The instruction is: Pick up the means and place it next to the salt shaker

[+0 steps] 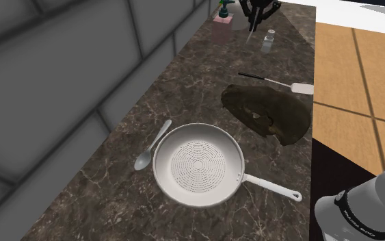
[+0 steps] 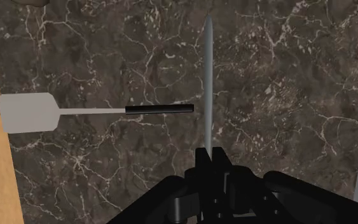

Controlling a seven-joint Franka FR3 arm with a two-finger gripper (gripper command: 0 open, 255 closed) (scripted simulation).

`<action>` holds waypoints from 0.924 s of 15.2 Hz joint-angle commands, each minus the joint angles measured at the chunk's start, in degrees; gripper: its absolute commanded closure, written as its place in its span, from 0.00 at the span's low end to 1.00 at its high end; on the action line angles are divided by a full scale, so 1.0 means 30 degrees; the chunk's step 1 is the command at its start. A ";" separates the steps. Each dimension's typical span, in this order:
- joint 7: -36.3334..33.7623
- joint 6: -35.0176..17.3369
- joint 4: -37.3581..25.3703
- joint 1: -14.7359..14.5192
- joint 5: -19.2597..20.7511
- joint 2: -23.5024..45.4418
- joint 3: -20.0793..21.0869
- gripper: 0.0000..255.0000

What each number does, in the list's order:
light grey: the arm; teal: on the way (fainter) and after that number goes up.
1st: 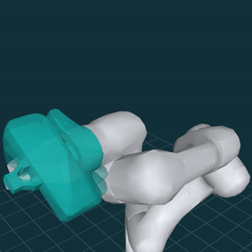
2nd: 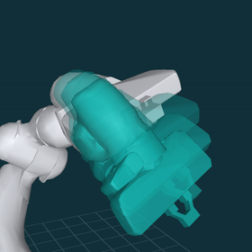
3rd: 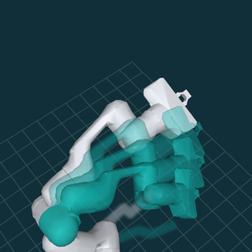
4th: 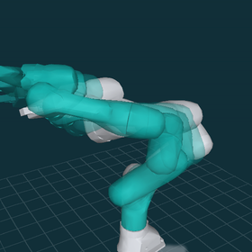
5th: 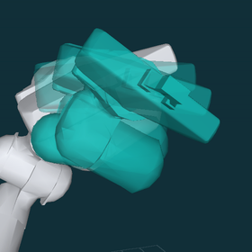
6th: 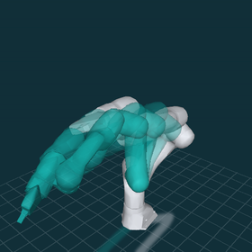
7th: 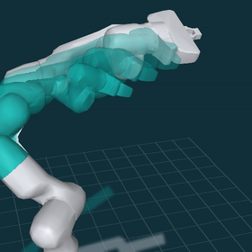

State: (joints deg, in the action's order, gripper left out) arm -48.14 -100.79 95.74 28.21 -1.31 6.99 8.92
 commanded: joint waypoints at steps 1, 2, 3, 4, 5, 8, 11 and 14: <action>0.0853 0.0211 -0.0824 0.0458 0.0080 0.0648 -0.0377 1.00; 0.1234 0.0320 -0.1188 0.0676 0.0102 0.0917 -0.0543 1.00; 0.1612 0.0439 -0.1580 0.0894 0.0122 0.1204 -0.0705 1.00; 0.1986 0.0567 -0.2002 0.1111 0.0141 0.1510 -0.0864 1.00; 0.2355 0.0705 -0.2454 0.1327 0.0157 0.1835 -0.1018 1.00; 0.3436 0.1194 -0.4009 0.1976 0.0192 0.2935 -0.1450 1.00; 0.4002 0.0976 -0.4402 0.2329 0.0199 0.3562 -0.1657 1.00; 0.4022 0.0199 -0.3609 0.2336 0.0196 0.3547 -0.1661 1.00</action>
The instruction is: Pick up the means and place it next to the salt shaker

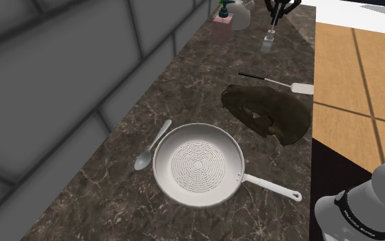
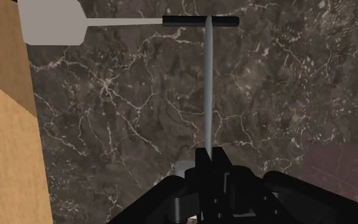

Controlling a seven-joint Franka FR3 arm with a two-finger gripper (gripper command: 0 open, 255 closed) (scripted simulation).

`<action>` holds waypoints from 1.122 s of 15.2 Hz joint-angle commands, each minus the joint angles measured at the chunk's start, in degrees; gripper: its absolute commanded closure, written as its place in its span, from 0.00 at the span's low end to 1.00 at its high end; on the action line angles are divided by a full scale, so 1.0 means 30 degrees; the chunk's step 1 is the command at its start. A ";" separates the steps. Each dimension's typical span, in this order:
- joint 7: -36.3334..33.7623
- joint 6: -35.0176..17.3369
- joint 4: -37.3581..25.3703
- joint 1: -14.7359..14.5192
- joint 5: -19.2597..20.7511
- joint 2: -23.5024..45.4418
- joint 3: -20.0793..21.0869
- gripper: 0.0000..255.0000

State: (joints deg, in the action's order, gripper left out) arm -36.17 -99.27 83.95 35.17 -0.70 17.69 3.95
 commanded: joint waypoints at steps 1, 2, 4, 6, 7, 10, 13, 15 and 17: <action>0.0039 -0.0564 0.0570 0.0017 -0.0007 -0.0017 -0.0007 1.00; 0.0045 -0.0817 0.0813 0.0019 -0.0007 -0.0008 -0.0008 1.00; 0.0056 -0.1316 0.1280 0.0021 -0.0006 0.0025 -0.0010 1.00; 0.0066 -0.1808 0.1721 0.0022 -0.0005 0.0076 -0.0012 1.00; 0.0071 -0.2051 0.1933 0.0023 -0.0004 0.0108 -0.0014 1.00; 0.0085 -0.2772 0.2534 0.0023 0.0000 0.0228 -0.0017 1.00; 0.0097 -0.3479 0.3085 0.0022 0.0007 0.0384 -0.0021 1.00; 0.0104 -0.3944 0.3427 0.0021 0.0013 0.0508 -0.0024 1.00; 0.0111 -0.4403 0.3747 0.0020 0.0019 0.0646 -0.0027 1.00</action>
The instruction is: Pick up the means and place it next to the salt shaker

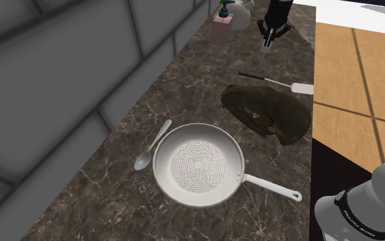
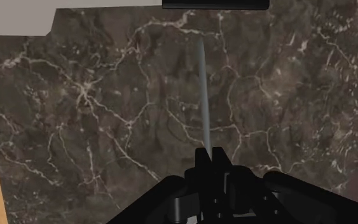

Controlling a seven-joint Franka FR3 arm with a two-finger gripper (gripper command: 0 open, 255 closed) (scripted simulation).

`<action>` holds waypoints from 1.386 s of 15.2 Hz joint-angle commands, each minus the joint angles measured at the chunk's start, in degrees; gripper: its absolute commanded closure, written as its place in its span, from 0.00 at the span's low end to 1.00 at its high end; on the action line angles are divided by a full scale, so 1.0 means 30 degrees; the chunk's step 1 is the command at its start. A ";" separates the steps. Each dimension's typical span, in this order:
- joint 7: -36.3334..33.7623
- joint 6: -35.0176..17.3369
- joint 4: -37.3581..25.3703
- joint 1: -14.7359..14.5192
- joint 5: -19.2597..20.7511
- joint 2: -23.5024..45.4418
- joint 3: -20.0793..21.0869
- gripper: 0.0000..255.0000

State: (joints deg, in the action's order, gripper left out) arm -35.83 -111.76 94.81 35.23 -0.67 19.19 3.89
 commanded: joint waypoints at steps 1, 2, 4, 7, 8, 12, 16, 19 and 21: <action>0.0001 -0.0466 0.0280 -0.0003 0.0010 0.0221 -0.0007 1.00; 0.0004 -0.0692 0.0428 -0.0004 0.0014 0.0299 -0.0009 1.00; 0.0009 -0.1140 0.0710 -0.0006 0.0023 0.0467 -0.0012 1.00; 0.0016 -0.1819 0.1105 -0.0012 0.0036 0.0750 -0.0019 1.00; 0.0016 -0.1820 0.1109 -0.0012 0.0037 0.0747 -0.0020 1.00; 0.0016 -0.1819 0.1105 -0.0013 0.0036 0.0750 -0.0021 1.00; -0.0012 -0.1882 0.1229 -0.0033 0.0034 0.0689 -0.0012 0.00; 0.0044 -0.1910 0.1327 0.0004 0.0023 0.0621 -0.0024 0.00; 0.0017 -0.1820 0.1106 -0.0014 0.0035 0.0750 -0.0022 0.00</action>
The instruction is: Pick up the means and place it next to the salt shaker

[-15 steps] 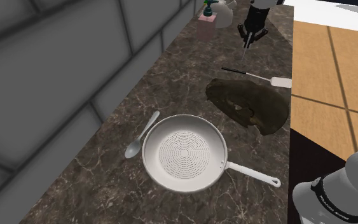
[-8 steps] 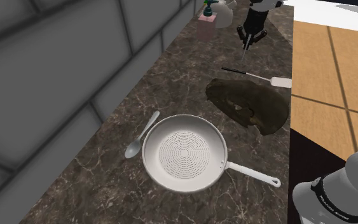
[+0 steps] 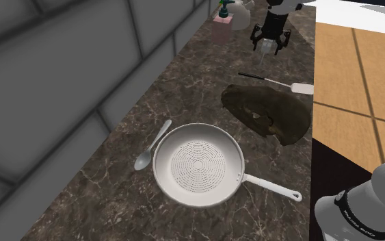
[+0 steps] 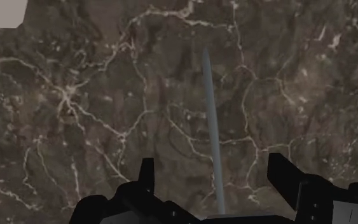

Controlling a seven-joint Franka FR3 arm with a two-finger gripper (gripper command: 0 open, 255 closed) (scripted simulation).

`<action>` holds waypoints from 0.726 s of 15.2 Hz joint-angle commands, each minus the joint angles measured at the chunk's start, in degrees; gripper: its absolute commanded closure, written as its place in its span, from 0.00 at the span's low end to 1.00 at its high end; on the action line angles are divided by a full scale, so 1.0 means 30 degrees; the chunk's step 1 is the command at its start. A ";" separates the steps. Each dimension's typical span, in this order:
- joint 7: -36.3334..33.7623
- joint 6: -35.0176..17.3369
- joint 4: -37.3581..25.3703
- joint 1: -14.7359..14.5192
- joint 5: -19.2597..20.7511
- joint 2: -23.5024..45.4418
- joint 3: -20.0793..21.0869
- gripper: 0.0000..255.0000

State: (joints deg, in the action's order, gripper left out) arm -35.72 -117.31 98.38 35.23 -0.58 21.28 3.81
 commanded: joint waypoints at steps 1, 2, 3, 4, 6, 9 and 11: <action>-0.0014 0.0599 -0.0452 -0.0002 -0.0005 -0.0145 0.0005 0.00; -0.0009 0.1174 -0.0848 0.0010 -0.0014 -0.0324 0.0006 0.00; -0.0005 0.1757 -0.1276 0.0020 -0.0022 -0.0480 0.0006 0.00; -0.0002 0.2223 -0.1635 0.0028 -0.0027 -0.0585 0.0006 0.00; -0.0002 0.2221 -0.1630 0.0028 -0.0027 -0.0590 0.0006 0.00; -0.0002 0.2223 -0.1635 0.0028 -0.0026 -0.0585 0.0006 0.00; -0.0002 0.2223 -0.1635 0.0028 -0.0026 -0.0585 0.0006 0.00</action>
State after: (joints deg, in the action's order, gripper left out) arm -35.73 -110.66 93.49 35.32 -0.65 19.52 3.83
